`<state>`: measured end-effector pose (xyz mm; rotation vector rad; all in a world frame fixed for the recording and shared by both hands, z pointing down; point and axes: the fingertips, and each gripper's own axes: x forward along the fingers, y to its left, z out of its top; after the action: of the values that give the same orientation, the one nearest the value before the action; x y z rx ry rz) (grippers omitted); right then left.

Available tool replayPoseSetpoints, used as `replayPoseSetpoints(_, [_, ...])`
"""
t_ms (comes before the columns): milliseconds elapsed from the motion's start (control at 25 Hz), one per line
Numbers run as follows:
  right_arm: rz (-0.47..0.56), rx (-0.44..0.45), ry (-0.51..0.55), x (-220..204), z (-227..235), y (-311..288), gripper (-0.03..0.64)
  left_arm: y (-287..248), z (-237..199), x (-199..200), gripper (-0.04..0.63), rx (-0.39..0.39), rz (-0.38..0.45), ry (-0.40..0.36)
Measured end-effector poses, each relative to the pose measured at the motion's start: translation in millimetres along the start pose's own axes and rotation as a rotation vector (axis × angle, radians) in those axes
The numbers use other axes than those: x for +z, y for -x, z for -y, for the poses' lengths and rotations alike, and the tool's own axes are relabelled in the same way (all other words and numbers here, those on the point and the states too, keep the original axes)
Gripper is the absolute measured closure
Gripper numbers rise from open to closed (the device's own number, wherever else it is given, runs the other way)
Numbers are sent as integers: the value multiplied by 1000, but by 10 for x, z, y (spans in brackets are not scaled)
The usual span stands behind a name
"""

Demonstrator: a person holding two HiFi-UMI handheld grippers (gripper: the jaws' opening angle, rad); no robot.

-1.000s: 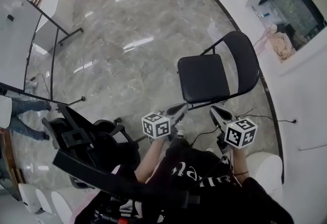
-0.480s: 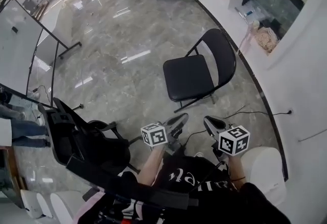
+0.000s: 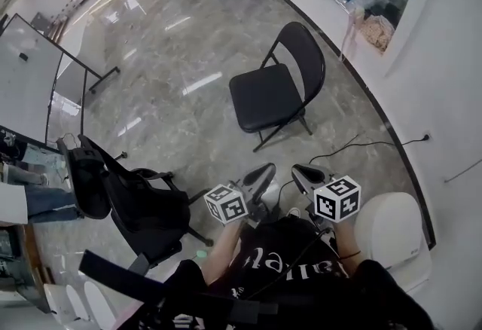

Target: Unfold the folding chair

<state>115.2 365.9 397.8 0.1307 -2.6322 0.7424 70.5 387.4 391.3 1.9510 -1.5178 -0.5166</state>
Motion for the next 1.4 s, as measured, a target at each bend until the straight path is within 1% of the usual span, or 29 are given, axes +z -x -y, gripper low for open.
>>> replayPoseSetpoints(80, [7, 8, 8, -15, -41, 66, 589, 13, 104, 27, 592, 23, -6, -63])
replayPoseSetpoints(160, [13, 14, 14, -29, -85, 119, 589, 29, 174, 53, 592, 42, -9, -104])
replayPoseSetpoints(360, [22, 16, 20, -72, -129, 161, 589, 94, 232, 20, 592, 61, -14, -129])
replayPoseSetpoints(480, [28, 13, 28, -51, -153, 153, 591, 162, 192, 21, 592, 93, -16, -139])
replayPoseSetpoints(640, [28, 5, 43, -74, -193, 163, 592, 245, 132, 0, 592, 114, -5, -139])
replayPoseSetpoints(880, [25, -8, 57, -66, -246, 115, 592, 338, 84, 34, 592, 114, 4, -135])
replayPoseSetpoints(1120, [27, -19, 60, -74, -256, 114, 592, 378, -9, 65, 592, 127, 22, -109])
replayPoseSetpoints(1400, [30, -29, 52, -56, -280, 105, 592, 432, -64, 85, 592, 134, 18, -94])
